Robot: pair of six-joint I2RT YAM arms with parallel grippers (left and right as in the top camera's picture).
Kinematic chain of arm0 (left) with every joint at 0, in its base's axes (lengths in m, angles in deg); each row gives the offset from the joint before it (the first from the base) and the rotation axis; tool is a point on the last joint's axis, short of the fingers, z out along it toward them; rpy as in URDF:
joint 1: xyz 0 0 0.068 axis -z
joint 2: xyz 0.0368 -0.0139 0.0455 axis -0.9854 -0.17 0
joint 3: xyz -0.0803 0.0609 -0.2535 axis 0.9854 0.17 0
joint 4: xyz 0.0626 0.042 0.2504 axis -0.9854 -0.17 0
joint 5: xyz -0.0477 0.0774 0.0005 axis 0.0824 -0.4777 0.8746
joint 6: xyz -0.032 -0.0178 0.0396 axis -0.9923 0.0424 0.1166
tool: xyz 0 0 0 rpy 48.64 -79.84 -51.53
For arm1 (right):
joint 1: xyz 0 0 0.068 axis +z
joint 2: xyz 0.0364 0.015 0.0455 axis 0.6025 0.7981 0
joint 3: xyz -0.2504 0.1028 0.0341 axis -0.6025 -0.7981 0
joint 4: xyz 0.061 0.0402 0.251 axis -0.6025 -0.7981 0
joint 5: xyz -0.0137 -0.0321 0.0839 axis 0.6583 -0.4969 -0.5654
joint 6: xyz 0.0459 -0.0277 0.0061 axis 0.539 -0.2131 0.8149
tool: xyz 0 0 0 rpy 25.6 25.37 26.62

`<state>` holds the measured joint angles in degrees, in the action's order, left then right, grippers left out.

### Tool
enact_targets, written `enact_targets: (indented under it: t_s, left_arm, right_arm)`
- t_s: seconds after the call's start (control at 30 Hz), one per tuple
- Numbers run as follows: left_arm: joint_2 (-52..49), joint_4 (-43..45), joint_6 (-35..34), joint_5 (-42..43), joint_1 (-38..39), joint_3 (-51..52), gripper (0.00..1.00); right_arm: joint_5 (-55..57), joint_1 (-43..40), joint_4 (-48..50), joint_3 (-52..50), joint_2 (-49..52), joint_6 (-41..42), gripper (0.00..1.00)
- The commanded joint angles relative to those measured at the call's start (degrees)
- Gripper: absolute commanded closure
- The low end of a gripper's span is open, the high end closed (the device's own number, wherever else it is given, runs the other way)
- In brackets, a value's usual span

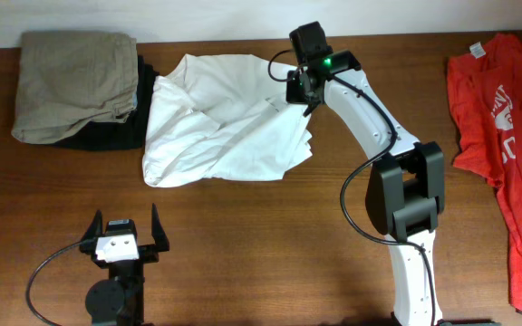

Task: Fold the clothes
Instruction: 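Grasp the white shirt's edge with the right gripper and drag it right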

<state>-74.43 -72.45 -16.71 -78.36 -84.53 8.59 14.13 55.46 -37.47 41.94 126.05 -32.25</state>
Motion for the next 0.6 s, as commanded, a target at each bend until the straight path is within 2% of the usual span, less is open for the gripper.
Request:
enact_targets:
  t_s: [0.0,0.2,0.43,0.57]
  left_arm:
    - [0.26,0.02,0.92,0.42,-0.24,0.31,0.01]
    - [0.26,0.02,0.92,0.44,-0.24,0.31,0.01]
    - [0.26,0.02,0.92,0.44,-0.24,0.31,0.01]
    - [0.26,0.02,0.92,0.44,-0.24,0.31,0.01]
  right_arm:
    - [4.70,-0.48,-4.72,1.09,-2.64,4.85,0.96]
    - [6.25,-3.80,-17.05,1.09,-10.36,7.19,0.96]
    - [16.74,-6.84,-33.27,1.07,-25.14,13.55,0.96]
    - [19.04,-6.88,-41.70,1.05,-30.62,13.92,0.96]
